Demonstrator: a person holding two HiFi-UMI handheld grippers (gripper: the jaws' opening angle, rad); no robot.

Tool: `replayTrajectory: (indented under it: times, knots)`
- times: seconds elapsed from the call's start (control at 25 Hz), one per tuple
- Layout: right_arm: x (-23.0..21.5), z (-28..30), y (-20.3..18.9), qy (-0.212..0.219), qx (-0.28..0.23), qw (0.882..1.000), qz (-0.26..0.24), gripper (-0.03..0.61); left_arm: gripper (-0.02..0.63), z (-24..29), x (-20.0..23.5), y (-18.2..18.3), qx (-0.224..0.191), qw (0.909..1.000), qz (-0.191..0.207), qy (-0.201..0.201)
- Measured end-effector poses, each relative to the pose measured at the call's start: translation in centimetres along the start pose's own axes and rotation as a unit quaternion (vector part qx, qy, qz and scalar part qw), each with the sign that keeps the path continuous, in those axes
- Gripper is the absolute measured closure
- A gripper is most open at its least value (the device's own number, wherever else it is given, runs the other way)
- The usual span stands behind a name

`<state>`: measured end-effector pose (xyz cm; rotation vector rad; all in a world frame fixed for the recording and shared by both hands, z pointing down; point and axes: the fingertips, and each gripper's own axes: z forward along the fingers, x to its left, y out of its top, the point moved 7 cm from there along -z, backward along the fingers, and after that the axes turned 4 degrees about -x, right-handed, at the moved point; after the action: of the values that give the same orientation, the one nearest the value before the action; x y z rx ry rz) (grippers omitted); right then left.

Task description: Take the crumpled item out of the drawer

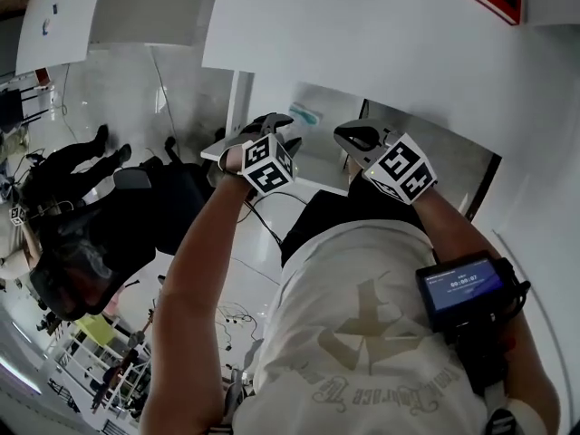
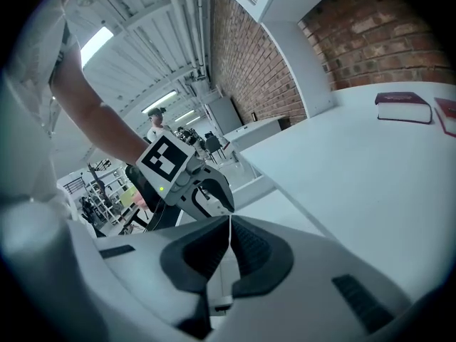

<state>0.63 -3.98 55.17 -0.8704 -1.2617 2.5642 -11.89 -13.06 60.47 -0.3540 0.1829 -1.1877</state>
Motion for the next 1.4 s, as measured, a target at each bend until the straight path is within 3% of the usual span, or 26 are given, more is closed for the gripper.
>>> replayTrajectory:
  times: [0.4, 0.88, 1.4]
  knots:
    - [-0.6, -0.4, -0.2, -0.017, 0.0, 1.0, 0.019, 0.554, 0.433, 2.0, 0.4, -0.3, 0.02, 0.9969, 0.06, -0.047]
    - [-1.3, -0.9, -0.5, -0.037, 0.002, 0.999, 0.038, 0.554, 0.417, 5.1, -0.1, -1.8, 0.066, 0.9831, 0.136, -0.103]
    - [-1.1, -1.7, -1.3, -0.045, 0.007, 0.998, 0.044, 0.554, 0.391, 8.0, 0.2, -3.1, 0.101, 0.9717, 0.166, -0.134]
